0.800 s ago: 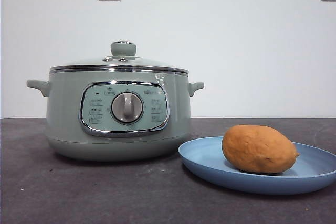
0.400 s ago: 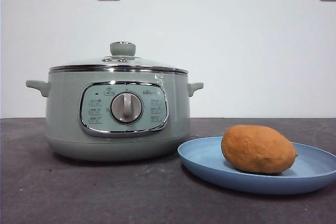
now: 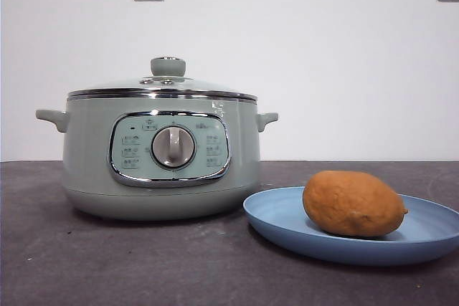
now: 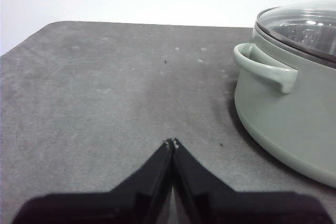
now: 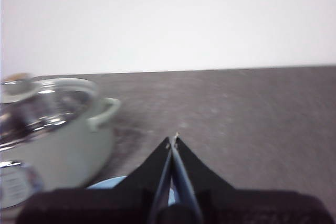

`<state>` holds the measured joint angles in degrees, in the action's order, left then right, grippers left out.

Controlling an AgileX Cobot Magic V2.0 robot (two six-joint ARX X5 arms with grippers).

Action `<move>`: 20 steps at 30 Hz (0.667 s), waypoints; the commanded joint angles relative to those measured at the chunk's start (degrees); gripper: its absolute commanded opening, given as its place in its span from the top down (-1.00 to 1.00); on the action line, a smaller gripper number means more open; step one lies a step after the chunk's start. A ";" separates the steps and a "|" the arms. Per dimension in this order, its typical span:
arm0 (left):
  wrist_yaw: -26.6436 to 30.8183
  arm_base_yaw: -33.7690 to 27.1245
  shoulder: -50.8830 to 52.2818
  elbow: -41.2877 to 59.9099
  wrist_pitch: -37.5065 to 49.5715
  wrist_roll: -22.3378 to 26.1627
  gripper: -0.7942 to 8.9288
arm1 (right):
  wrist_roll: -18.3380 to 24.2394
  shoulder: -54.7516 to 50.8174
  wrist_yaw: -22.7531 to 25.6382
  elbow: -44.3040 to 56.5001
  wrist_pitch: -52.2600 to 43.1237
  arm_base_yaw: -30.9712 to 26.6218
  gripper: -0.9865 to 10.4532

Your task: Take the potato out from the steamer,put the potato on the plate,close the lid

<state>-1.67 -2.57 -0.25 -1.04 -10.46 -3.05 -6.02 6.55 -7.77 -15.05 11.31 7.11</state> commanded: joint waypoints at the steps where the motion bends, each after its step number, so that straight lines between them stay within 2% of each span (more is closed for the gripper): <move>1: 0.04 -0.13 0.15 0.87 0.09 -0.24 0.84 | -4.13 -2.58 3.96 4.76 -1.60 -0.09 0.83; 3: 0.04 -0.13 0.15 0.87 0.09 -0.24 0.84 | -4.61 -4.15 5.38 7.21 -2.23 -0.09 0.83; 20: 0.04 -0.13 0.15 0.87 0.11 -0.22 0.84 | -4.50 -6.49 5.14 14.64 -0.96 -0.09 0.83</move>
<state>-1.67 -2.57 -0.25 -1.04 -10.48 -3.05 -10.11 0.30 -2.76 -1.26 10.48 7.11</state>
